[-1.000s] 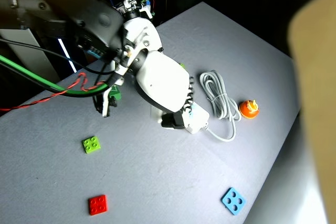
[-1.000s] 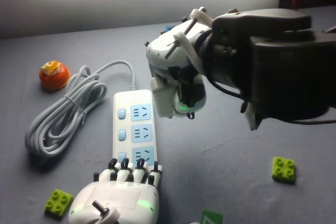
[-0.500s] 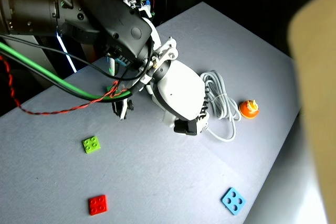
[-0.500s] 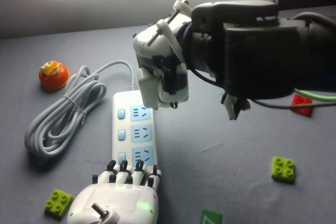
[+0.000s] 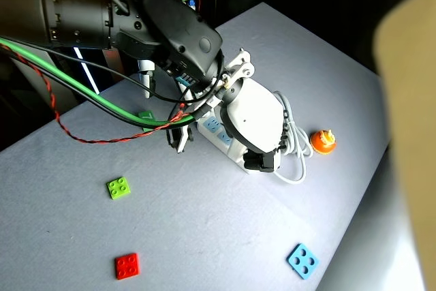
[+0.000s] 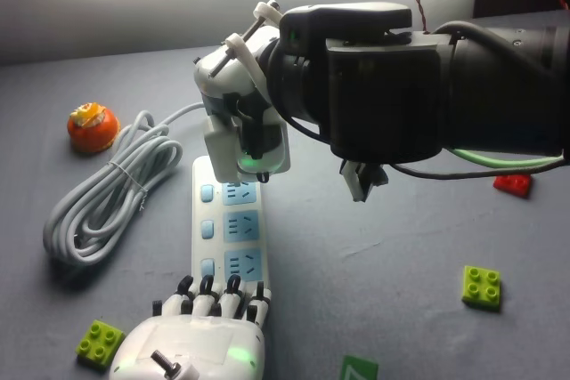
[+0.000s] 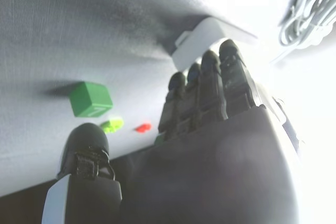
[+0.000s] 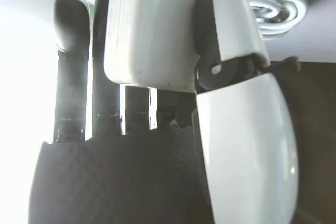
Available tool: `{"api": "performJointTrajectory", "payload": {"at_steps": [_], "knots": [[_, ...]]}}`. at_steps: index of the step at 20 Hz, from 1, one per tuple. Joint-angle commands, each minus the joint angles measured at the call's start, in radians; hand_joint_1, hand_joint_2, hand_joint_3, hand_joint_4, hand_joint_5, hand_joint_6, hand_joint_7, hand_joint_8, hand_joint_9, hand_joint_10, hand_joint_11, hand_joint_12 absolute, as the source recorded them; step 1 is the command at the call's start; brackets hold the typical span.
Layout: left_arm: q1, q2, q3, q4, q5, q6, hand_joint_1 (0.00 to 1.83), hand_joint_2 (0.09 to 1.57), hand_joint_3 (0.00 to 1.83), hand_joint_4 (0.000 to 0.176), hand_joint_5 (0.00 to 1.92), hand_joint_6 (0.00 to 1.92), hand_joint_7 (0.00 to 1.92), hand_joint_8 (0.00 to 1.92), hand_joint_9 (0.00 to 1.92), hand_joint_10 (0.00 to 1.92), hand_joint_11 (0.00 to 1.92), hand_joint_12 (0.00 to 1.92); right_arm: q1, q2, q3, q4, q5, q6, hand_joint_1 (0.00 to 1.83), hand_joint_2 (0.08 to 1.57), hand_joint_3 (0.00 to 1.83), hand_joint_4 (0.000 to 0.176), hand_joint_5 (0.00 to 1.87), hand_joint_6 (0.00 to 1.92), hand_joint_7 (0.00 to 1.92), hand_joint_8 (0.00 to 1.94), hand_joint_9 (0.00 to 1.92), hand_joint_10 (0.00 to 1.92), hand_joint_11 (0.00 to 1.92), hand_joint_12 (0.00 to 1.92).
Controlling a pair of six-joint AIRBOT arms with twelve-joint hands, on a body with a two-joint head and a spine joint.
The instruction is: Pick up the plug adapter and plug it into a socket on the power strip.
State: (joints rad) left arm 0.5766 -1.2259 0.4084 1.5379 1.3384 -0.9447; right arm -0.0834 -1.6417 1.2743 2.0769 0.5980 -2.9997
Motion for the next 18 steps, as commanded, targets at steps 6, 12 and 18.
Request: {"api": "performJointTrajectory", "payload": {"at_steps": [6, 12, 18], "knots": [[-0.008, 0.003, 0.016, 0.074, 0.023, -0.002, 0.0, 1.27, 0.0, 0.0, 0.01, 0.0, 0.0, 0.0, 0.0, 0.0, 0.01, 0.01, -0.015, -0.016, 0.02, -0.05, -0.05, 0.022, 1.24, 1.14, 0.0, 0.0, 0.89, 0.96, 0.97, 1.21, 0.84, 1.16, 0.67, 1.61], [-0.011, 0.003, 0.018, 0.08, 0.01, 0.002, 0.0, 1.27, 0.0, 0.0, 0.03, 0.01, 0.0, 0.0, 0.0, 0.0, 0.03, 0.02, -0.023, -0.021, 0.031, -0.05, -0.061, 0.027, 1.24, 1.14, 0.0, 0.0, 0.91, 0.92, 0.96, 1.23, 0.82, 1.18, 0.67, 1.59], [-0.014, 0.003, 0.016, 0.079, 0.009, 0.004, 0.0, 1.27, 0.0, 0.0, 0.03, 0.0, 0.0, 0.0, 0.0, 0.0, 0.04, 0.03, -0.02, -0.018, 0.046, -0.051, -0.074, 0.024, 1.24, 1.14, 0.0, 0.0, 0.91, 0.94, 0.97, 1.22, 0.81, 1.19, 0.65, 1.62]]}}
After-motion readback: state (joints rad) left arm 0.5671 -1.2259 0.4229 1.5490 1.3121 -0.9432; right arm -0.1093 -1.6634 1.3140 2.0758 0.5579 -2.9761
